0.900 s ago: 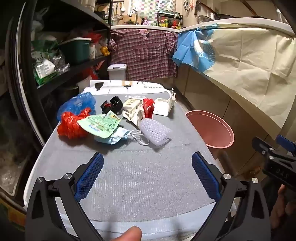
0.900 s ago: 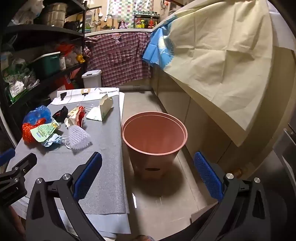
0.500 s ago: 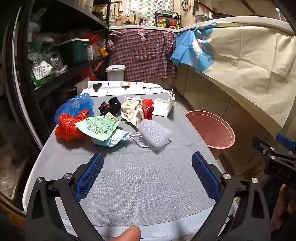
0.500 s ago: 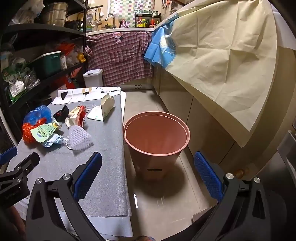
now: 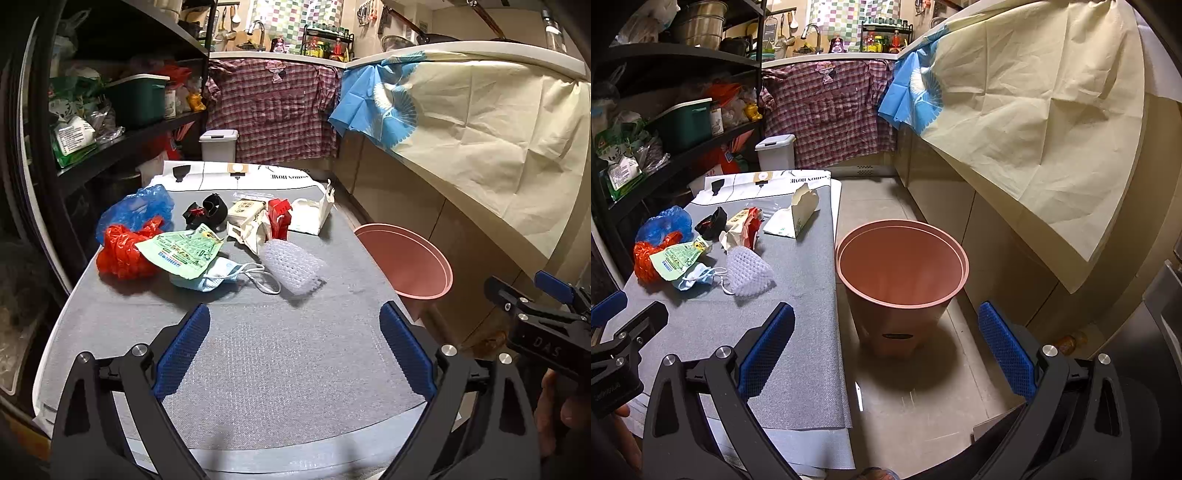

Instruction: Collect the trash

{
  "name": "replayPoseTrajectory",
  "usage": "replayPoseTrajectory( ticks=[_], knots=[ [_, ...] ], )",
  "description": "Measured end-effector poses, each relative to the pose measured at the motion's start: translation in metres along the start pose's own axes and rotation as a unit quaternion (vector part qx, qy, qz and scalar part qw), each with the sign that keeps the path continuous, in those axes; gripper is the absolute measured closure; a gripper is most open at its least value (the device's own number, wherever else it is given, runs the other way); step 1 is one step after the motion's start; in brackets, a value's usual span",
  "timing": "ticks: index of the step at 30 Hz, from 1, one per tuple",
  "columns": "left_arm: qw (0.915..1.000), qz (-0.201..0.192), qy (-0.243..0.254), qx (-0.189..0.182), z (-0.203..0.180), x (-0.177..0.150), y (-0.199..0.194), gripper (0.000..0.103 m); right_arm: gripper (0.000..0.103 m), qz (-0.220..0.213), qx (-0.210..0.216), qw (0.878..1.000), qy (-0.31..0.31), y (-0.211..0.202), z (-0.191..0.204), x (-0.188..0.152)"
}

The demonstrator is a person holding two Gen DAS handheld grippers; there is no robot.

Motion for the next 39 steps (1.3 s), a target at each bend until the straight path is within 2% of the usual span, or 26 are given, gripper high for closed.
replayPoseTrajectory(
  ticks=[39],
  knots=[
    [0.9999,-0.009,0.006,0.005,0.0002,0.003,-0.0032,0.015,0.006,0.001,-0.001,1.0,-0.001,0.0008,-0.0009,0.0001]
  ],
)
Point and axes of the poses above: each gripper's, at about its wrist camera, not at the fingertips, and y roughly the way its jaws point, z to its left, x to its top, the point moved 10 cm from there along y, roughly the way its jaws point, and after that the axes turned 14 degrees about y, right-handed, at the moved point
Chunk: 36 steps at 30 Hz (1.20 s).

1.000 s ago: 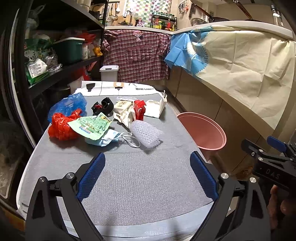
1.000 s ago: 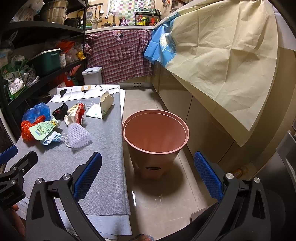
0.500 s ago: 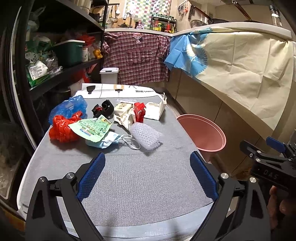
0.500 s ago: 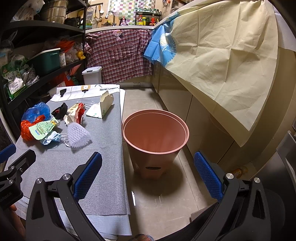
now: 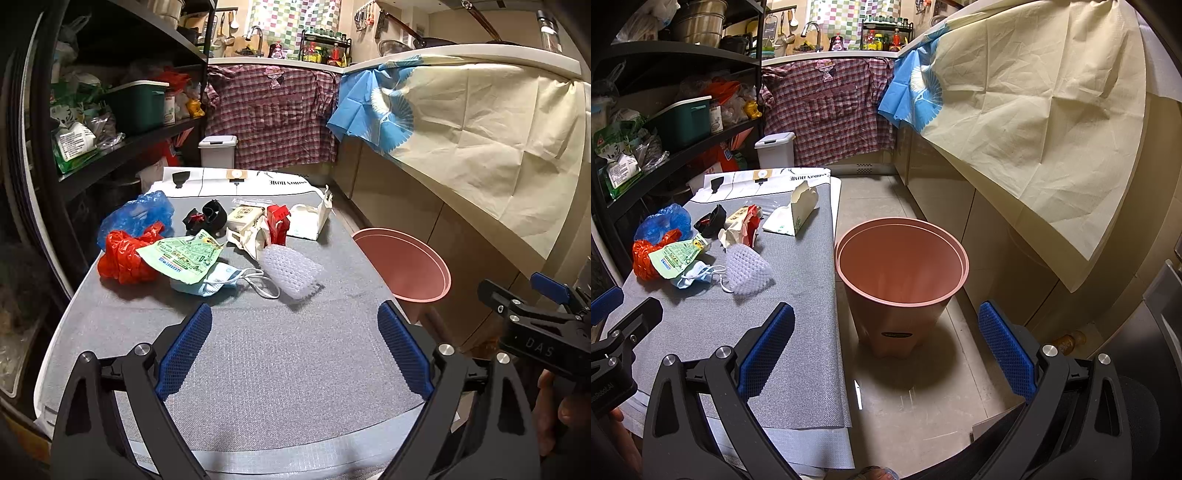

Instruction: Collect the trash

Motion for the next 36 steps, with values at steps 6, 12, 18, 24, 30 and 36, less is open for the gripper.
replayPoseTrajectory(
  ticks=[6,12,18,24,30,36],
  knots=[
    [1.0,0.0,0.001,0.001,0.0,0.0,-0.001,0.015,0.006,0.0,0.0,1.0,0.0,0.0,0.0,0.0],
    [1.0,0.0,0.001,0.0,0.0,0.0,-0.001,0.015,0.006,0.001,0.0,1.0,0.001,0.0,0.0,0.0],
    [1.0,0.003,-0.001,0.001,0.001,-0.001,-0.001,0.019,0.006,-0.002,0.002,1.0,-0.002,-0.001,0.002,-0.002],
    [0.9999,0.0,-0.002,0.017,0.002,0.0,-0.002,0.025,0.006,-0.011,0.015,1.0,-0.001,-0.006,0.007,0.0],
    [0.9985,-0.015,-0.001,0.052,0.013,0.003,0.001,0.037,0.015,-0.03,0.046,0.999,0.005,-0.018,0.015,0.007],
    [0.9982,0.009,-0.039,0.045,0.034,-0.006,0.016,0.051,0.03,-0.017,0.085,0.996,0.023,-0.013,0.028,0.012]
  ],
)
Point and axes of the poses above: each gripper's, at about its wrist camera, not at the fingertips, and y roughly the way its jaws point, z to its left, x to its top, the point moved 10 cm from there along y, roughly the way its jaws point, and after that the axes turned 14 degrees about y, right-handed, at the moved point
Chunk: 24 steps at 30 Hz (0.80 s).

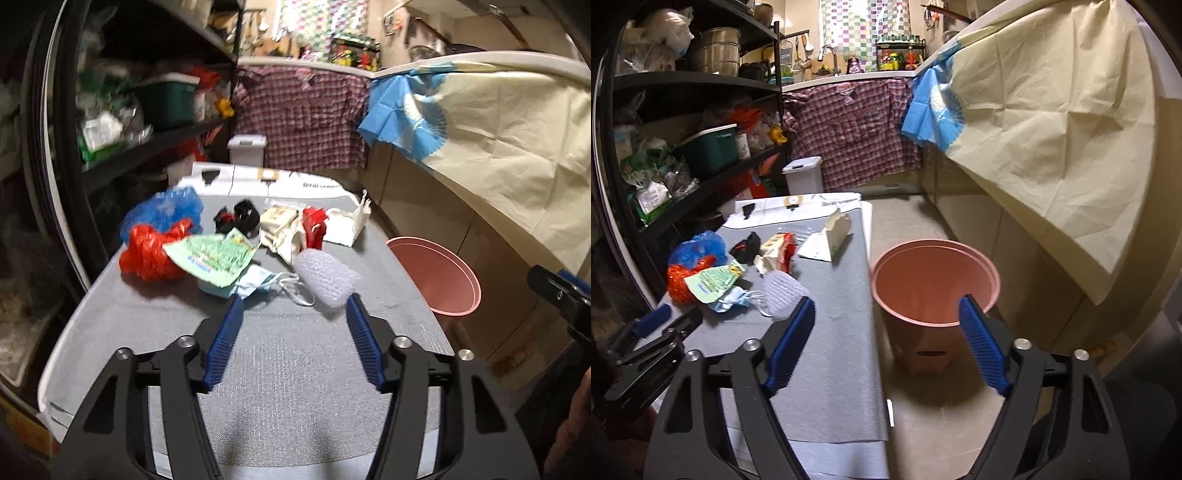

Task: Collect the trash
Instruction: 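Grasp the green snack wrapper with the left tool while the right tool grasps the white bubble-wrap net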

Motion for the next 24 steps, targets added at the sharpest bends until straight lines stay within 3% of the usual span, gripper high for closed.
replayPoseTrajectory(
  ticks=[5,8,18,24],
  knots=[
    [0.9994,0.013,-0.031,0.007,0.021,0.0,0.013,0.052,0.042,0.019,0.025,0.999,-0.01,0.018,0.02,-0.003],
    [0.9989,0.017,-0.04,0.019,0.033,0.001,0.023,0.052,0.045,0.038,0.041,0.998,-0.017,0.033,0.036,-0.007],
    [0.9959,0.029,-0.074,0.042,0.069,-0.002,0.055,0.058,0.044,0.096,0.074,0.991,-0.054,0.114,0.098,-0.025],
    [0.9928,0.051,-0.097,0.05,0.086,-0.011,0.077,0.058,0.034,0.129,0.078,0.985,-0.079,0.156,0.121,-0.044]
  ],
)
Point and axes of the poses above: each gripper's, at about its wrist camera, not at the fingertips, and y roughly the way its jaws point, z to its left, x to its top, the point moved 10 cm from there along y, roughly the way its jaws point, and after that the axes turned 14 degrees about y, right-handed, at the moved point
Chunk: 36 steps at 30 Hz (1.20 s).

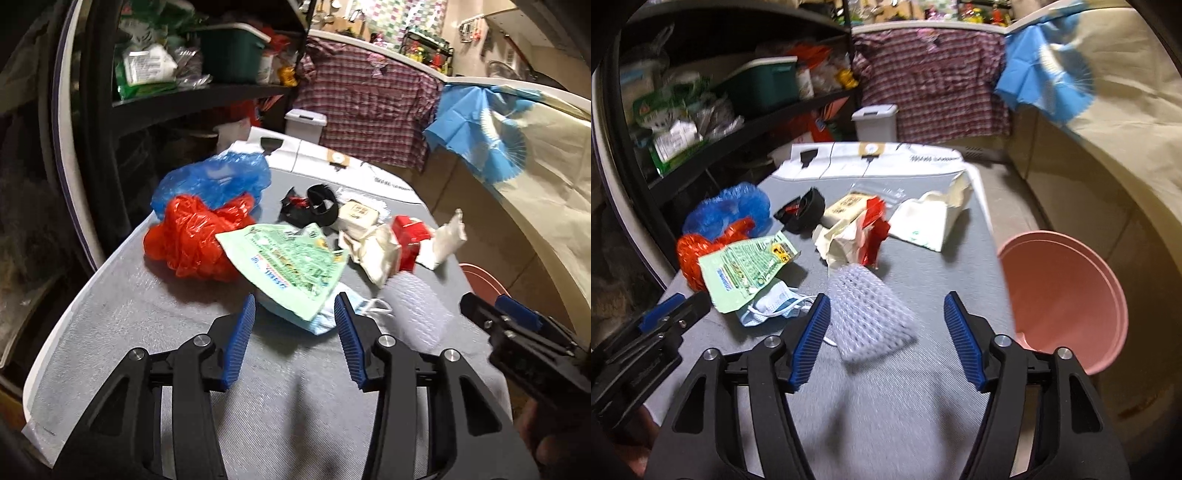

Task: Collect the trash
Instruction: 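Grasp the green snack wrapper with the left tool while the right tool grasps the white bubble-wrap net, then carry the green wrapper and bubble-wrap net over the pink bin with both tools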

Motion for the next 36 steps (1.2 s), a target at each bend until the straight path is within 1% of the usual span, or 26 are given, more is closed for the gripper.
replayPoseTrajectory(
  ticks=[1,2,5,10,14,19,21,23,24,25,26,27,28,29,31,32,36],
  knots=[
    [1.0,0.004,-0.005,0.0,0.003,-0.001,0.004,0.058,0.03,0.007,-0.001,1.0,-0.003,0.008,0.001,-0.002],
    [0.9999,0.009,-0.012,-0.002,0.005,-0.002,0.008,0.058,0.027,0.011,-0.002,1.0,-0.004,0.012,0.001,-0.003],
    [0.9994,0.022,-0.027,-0.007,0.009,-0.006,0.019,0.058,0.025,0.025,-0.004,1.0,-0.007,0.027,0.002,-0.006],
    [0.9985,0.035,-0.036,-0.02,0.008,-0.01,0.032,0.058,0.025,0.054,-0.007,0.998,-0.013,0.046,0.0,-0.016],
    [0.9978,0.044,-0.04,-0.031,0.004,-0.011,0.04,0.059,0.025,0.061,-0.005,0.998,-0.02,0.051,0.004,-0.02],
    [0.9974,0.042,-0.042,-0.041,0.001,-0.008,0.043,0.075,0.026,0.062,-0.007,0.998,-0.021,0.051,0.005,-0.021],
    [0.9971,0.042,-0.045,-0.045,-0.001,-0.008,0.043,0.079,0.031,0.062,-0.005,0.998,-0.024,0.049,0.006,-0.022],
    [0.9971,0.039,-0.044,-0.048,-0.002,-0.007,0.042,0.083,0.042,0.061,-0.004,0.998,-0.03,0.047,0.008,-0.022],
    [0.9973,0.036,-0.042,-0.049,-0.003,-0.006,0.042,0.088,0.045,0.06,-0.004,0.998,-0.034,0.046,0.008,-0.023],
    [0.9973,0.034,-0.042,-0.049,-0.003,-0.004,0.041,0.089,0.051,0.061,-0.004,0.997,-0.036,0.046,0.007,-0.023],
    [0.9974,0.032,-0.042,-0.049,-0.003,-0.004,0.04,0.09,0.059,0.063,-0.002,0.997,-0.035,0.045,0.007,-0.023],
    [0.9975,0.029,-0.042,-0.049,-0.003,-0.002,0.04,0.094,0.065,0.065,0.001,0.997,-0.032,0.044,0.005,-0.023],
    [0.9975,0.028,-0.042,-0.049,-0.003,-0.001,0.039,0.098,0.074,0.065,0.002,0.997,-0.029,0.043,0.005,-0.023],
    [0.9976,0.026,-0.04,-0.05,-0.004,0.0,0.038,0.1,0.083,0.065,0.004,0.997,-0.027,0.042,0.005,-0.023],
    [0.9978,0.019,-0.035,-0.052,-0.008,0.004,0.035,0.101,0.091,0.063,0.009,0.998,-0.027,0.038,0.006,-0.021],
    [0.998,0.017,-0.032,-0.053,-0.009,0.005,0.034,0.101,0.092,0.059,0.009,0.998,-0.029,0.036,0.006,-0.02],
    [0.999,-0.004,-0.012,-0.042,-0.011,0.013,0.022,0.101,0.094,0.046,0.011,0.998,-0.029,0.027,0.005,-0.014]
  ],
)
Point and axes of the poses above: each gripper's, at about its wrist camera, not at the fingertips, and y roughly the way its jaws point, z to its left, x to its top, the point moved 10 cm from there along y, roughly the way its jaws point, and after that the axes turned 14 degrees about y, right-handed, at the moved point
